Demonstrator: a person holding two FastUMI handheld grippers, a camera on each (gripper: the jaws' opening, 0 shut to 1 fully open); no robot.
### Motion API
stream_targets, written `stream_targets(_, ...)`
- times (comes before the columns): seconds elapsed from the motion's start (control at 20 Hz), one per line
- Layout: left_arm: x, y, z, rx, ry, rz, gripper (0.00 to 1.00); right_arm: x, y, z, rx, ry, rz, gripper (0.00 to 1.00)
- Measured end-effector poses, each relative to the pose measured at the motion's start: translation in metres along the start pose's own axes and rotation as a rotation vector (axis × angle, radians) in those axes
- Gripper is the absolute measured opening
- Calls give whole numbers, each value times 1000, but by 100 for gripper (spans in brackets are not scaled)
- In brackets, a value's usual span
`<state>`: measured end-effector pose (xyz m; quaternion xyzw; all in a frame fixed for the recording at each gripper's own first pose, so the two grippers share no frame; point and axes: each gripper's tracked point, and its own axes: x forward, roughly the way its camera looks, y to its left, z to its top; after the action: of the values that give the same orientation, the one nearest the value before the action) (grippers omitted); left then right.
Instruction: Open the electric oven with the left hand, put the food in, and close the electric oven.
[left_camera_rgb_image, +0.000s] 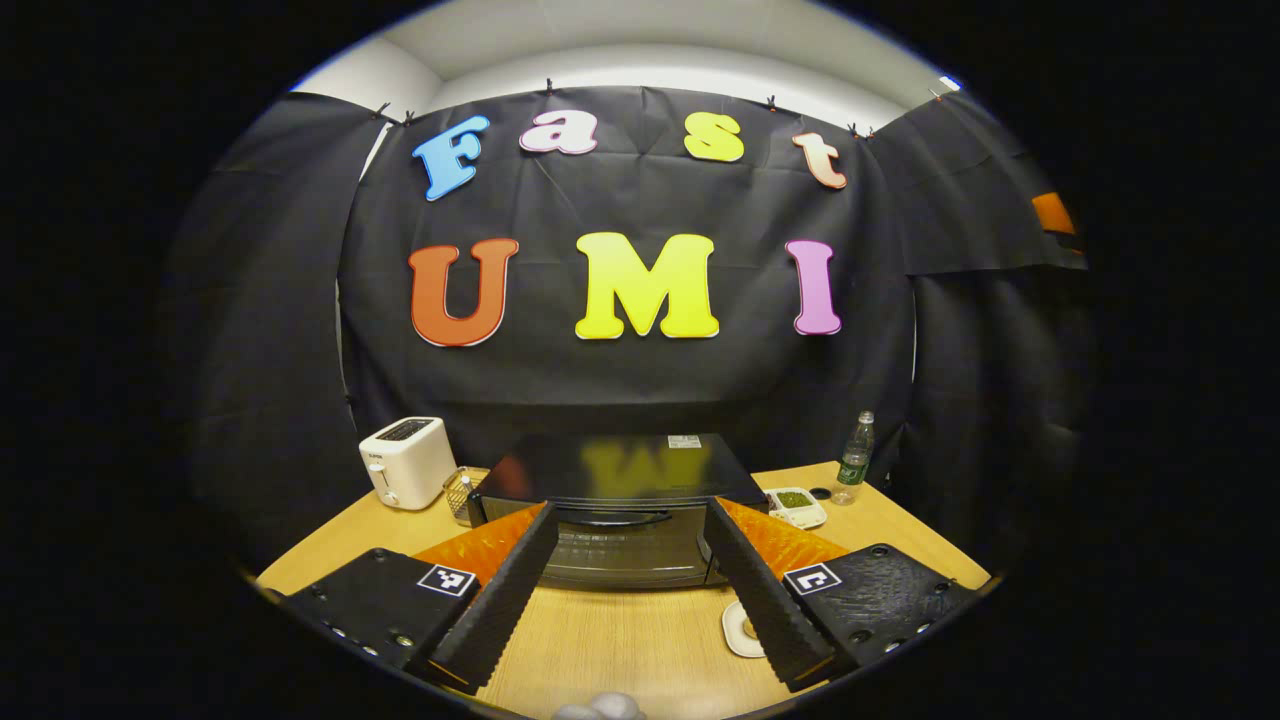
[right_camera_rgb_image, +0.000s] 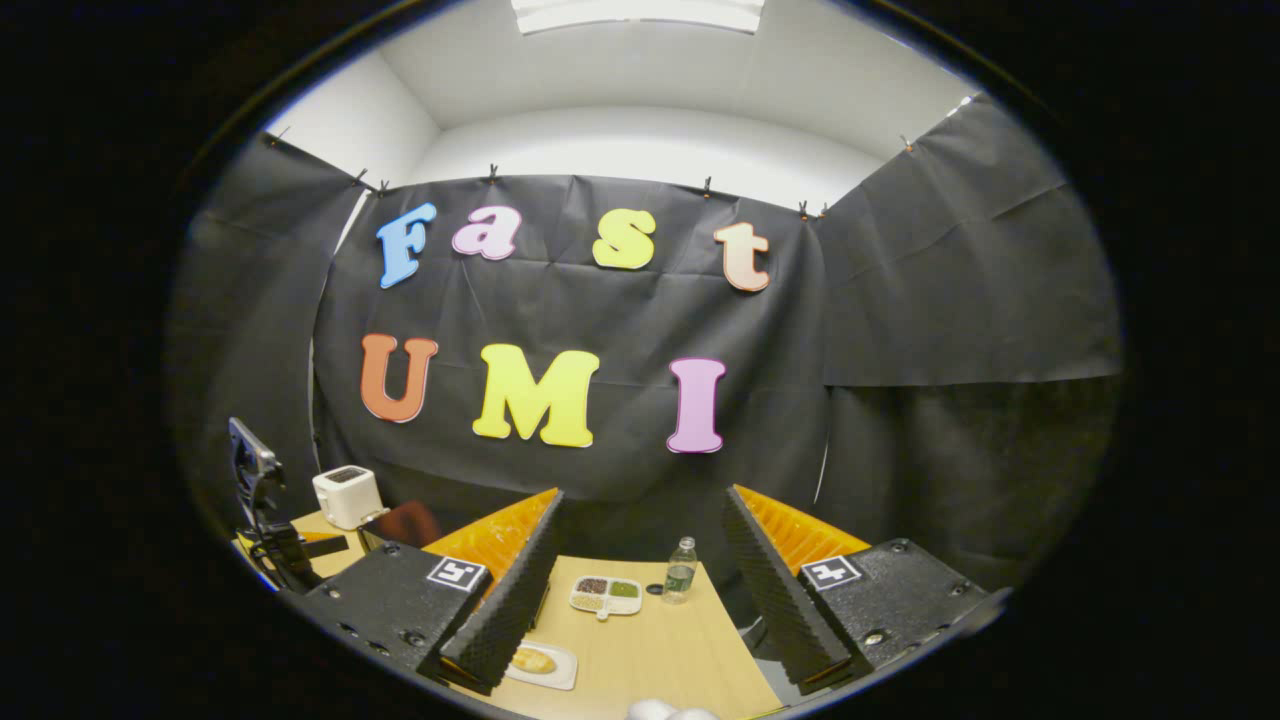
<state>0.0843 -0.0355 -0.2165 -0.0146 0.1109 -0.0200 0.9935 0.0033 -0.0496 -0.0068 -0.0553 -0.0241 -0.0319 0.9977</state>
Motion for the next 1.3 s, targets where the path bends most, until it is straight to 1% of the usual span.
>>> stream_targets(0.05, 11, 2, -6, 1, 9, 2, 96, 2, -2, -2, -7, 1, -7, 99)
stream_targets(0.1, 22, 4, -10, -5, 17, 6, 96, 4, -3, -4, -13, 10, -12, 97)
stream_targets(0.35, 76, 19, -25, 6, 39, 27, 96, 9, -11, -19, -3, 44, -49, 97)
stream_targets(0.45, 91, 23, -30, 6, 55, 32, 96, 10, -11, -26, -5, 62, -57, 97)
stream_targets(0.55, 104, 24, -35, 13, 65, 30, 96, 12, -11, -28, -8, 71, -62, 99)
stream_targets(0.6, 108, 24, -38, 18, 73, 26, 96, 12, -12, -29, -11, 76, -66, 98)
stream_targets(0.8, 116, 27, -53, 38, 114, 33, 96, 17, -11, -36, -8, 97, -69, 98)
stream_targets(0.85, 119, 27, -52, 42, 110, 31, 96, 18, -10, -37, -5, 98, -67, 99)
stream_targets(0.9, 119, 27, -52, 46, 114, 31, 97, 18, -9, -37, -5, 101, -67, 98)
stream_targets(1.05, 118, 27, -55, 48, 129, 32, 98, 17, -7, -40, -2, 103, -58, 98)
stream_targets(1.1, 118, 28, -55, 47, 130, 32, 98, 18, -7, -40, -1, 109, -59, 99)
stream_targets(1.3, 114, 28, -56, 48, 147, 36, 99, 14, -7, -40, 2, 107, -53, 98)
